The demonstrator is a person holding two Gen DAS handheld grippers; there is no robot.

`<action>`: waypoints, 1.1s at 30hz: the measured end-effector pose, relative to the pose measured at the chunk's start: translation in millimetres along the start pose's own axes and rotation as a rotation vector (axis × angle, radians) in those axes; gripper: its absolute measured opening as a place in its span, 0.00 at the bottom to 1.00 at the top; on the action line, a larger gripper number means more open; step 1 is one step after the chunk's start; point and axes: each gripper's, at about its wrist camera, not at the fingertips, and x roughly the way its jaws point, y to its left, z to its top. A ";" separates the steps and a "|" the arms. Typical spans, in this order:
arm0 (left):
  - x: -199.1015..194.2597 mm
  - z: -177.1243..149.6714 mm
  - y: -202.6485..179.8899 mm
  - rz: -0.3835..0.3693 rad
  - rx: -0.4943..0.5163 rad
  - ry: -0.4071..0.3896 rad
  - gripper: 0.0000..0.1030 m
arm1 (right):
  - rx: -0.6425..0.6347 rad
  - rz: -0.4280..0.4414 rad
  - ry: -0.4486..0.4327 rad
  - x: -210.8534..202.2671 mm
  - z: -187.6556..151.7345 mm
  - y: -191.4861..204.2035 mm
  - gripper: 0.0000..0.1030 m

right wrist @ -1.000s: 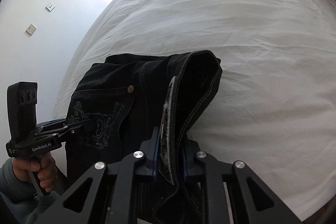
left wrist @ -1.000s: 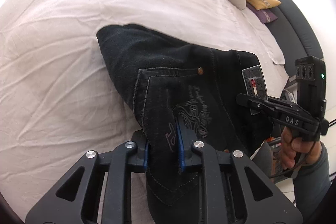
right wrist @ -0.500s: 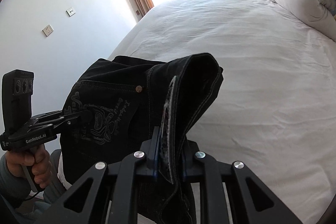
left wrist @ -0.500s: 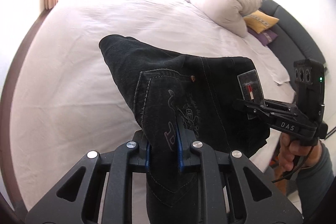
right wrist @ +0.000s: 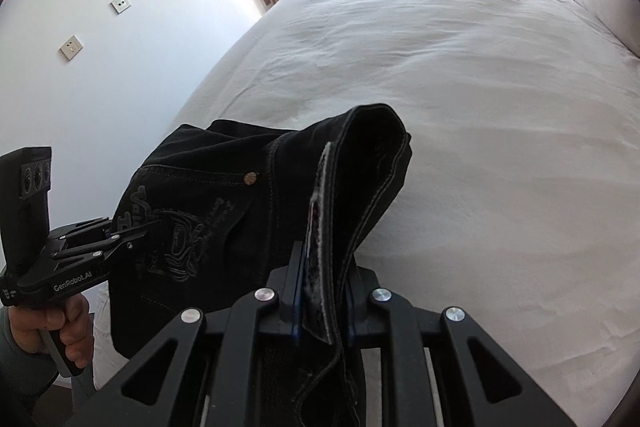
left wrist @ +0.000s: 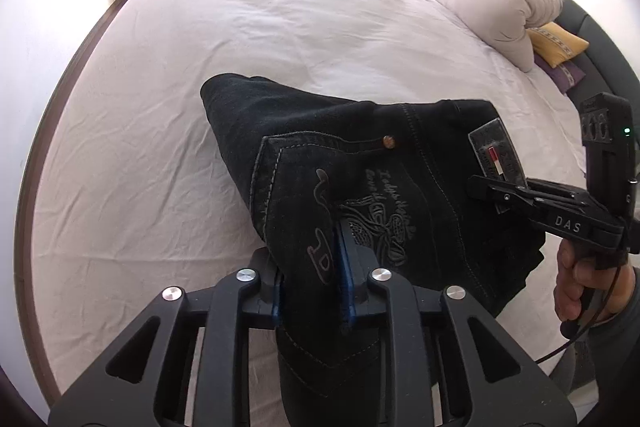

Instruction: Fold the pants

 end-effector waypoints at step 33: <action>-366.0 -140.0 -133.9 0.434 0.165 -0.992 1.00 | -0.175 -0.352 -0.881 -274.9 -95.4 153.3 1.00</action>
